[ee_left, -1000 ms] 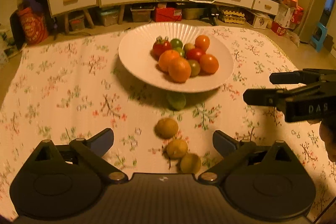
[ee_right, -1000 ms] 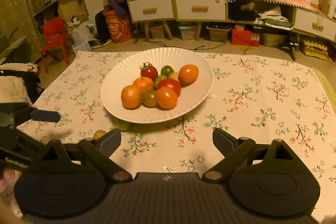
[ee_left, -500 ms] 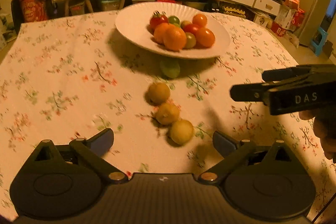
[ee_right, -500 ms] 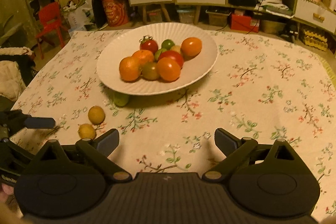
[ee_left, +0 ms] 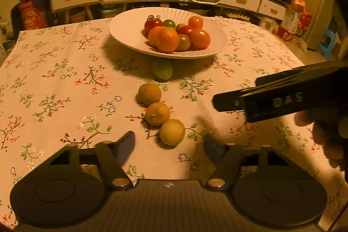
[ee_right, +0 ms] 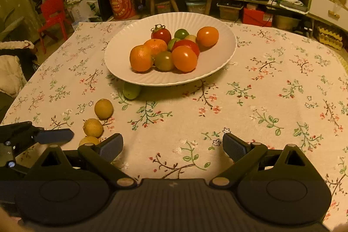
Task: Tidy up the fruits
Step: 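Grasp a brown round fruit with the left gripper while the right gripper grasps a yellow fruit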
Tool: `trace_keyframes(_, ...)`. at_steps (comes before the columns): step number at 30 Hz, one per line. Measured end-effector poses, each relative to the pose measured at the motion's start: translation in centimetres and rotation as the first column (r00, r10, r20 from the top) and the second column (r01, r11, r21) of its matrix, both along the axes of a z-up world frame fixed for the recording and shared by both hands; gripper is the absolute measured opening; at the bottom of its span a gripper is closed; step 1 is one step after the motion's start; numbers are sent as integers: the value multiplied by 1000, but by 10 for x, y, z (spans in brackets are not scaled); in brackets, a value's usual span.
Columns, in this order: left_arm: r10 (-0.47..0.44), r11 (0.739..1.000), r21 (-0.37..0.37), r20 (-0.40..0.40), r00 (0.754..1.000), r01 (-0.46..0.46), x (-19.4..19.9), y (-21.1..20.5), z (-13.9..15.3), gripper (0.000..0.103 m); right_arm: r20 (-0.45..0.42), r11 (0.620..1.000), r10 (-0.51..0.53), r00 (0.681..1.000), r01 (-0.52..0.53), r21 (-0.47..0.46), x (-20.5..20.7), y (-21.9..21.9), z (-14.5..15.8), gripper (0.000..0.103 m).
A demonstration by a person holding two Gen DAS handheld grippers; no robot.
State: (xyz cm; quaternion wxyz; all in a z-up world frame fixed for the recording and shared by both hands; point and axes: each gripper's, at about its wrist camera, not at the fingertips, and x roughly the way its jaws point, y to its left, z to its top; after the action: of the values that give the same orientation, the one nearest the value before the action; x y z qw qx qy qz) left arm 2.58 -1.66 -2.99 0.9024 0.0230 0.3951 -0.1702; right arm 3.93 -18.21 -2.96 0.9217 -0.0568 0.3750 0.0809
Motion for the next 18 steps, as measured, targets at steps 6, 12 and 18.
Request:
trace_keyframes(6, -10, 1000, -18, 1, 1000, 10, 1, 6, 1, 24, -7, 1000, 18, 1000, -18, -7, -3, 6, -5, 98)
trace_keyframes(12, -6, 1000, -30, 15, 1000, 6, -4, 13, 2, 20, -4, 999, 32, 999, -32, -12, -6, 12, -9, 98)
trace_keyframes(18, 6, 1000, -17, 14, 1000, -6, -10, 26, 6, 20, 13, 998, 65, 998, -65, 2, -13, 22, -13, 97)
